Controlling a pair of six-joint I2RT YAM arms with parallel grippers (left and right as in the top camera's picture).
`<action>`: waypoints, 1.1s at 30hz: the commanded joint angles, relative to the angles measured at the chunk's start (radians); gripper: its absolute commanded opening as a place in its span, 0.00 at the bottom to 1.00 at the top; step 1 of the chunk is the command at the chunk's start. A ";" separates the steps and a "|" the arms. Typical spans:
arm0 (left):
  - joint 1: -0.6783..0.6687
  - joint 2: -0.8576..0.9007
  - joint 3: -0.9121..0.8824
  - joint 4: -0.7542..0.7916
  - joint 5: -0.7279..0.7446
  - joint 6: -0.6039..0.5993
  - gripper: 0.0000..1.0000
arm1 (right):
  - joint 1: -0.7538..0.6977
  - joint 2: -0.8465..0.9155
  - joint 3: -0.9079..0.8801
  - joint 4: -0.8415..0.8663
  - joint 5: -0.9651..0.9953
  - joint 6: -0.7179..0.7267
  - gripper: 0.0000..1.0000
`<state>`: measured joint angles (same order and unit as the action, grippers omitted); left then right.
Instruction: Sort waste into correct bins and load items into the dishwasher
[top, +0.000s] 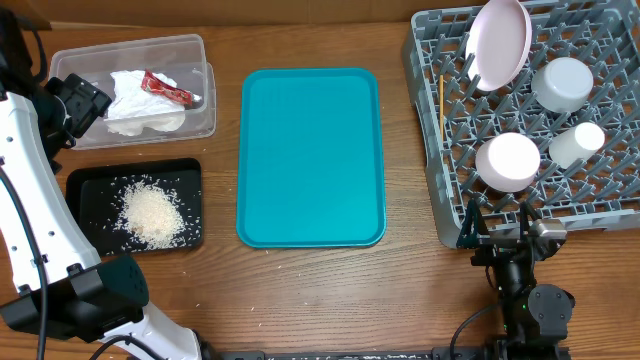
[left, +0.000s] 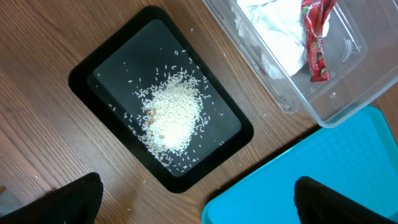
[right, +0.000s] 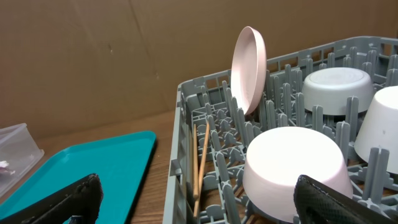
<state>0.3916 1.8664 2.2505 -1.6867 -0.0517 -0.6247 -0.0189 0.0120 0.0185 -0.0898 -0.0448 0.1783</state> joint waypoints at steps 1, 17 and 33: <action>0.001 0.004 0.002 0.000 0.000 0.016 1.00 | 0.002 -0.009 -0.010 0.006 0.010 -0.011 1.00; 0.001 0.006 0.001 -0.003 0.008 0.105 1.00 | 0.002 -0.009 -0.010 0.006 0.010 -0.011 1.00; -0.160 -0.206 -0.352 0.190 0.085 0.502 1.00 | 0.002 -0.009 -0.010 0.006 0.010 -0.011 1.00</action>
<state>0.2348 1.7920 2.0117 -1.5379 0.0078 -0.1959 -0.0189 0.0120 0.0185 -0.0902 -0.0441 0.1776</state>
